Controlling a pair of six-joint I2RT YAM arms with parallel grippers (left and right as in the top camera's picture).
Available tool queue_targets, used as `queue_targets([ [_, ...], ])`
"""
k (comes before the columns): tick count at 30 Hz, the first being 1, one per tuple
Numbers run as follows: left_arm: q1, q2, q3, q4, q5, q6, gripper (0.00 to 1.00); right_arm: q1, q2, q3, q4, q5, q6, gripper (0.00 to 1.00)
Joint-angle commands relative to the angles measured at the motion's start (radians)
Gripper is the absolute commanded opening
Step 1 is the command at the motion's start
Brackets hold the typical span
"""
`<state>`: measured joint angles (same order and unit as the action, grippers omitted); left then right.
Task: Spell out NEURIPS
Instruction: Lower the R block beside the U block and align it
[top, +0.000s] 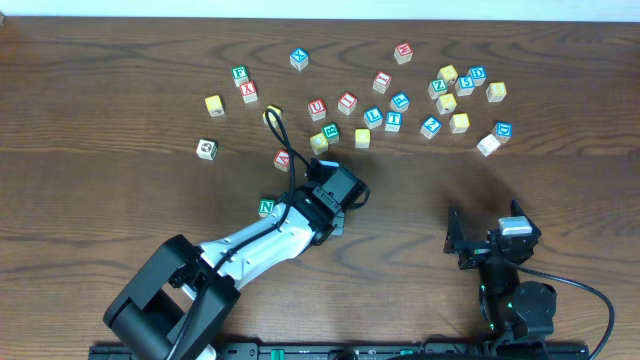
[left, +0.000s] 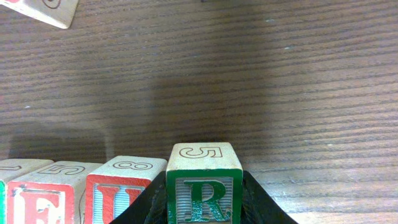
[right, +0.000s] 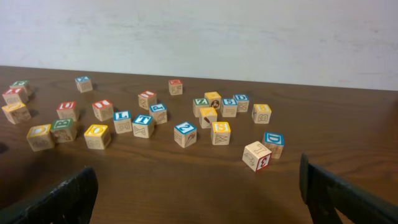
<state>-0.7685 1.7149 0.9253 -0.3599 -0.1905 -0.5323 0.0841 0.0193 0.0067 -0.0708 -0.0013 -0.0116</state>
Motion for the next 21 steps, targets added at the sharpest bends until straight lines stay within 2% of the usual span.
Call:
queue_targets([
  [1,0.001,0.015,0.0,-0.005,-0.032,-0.023,0.08,-0.005,0.001,-0.001,-0.005,-0.002,0.007,0.99],
  [21,0.001,0.015,0.0,-0.024,-0.067,-0.049,0.08,-0.005,0.001,-0.001,-0.005,-0.002,0.007,0.99],
])
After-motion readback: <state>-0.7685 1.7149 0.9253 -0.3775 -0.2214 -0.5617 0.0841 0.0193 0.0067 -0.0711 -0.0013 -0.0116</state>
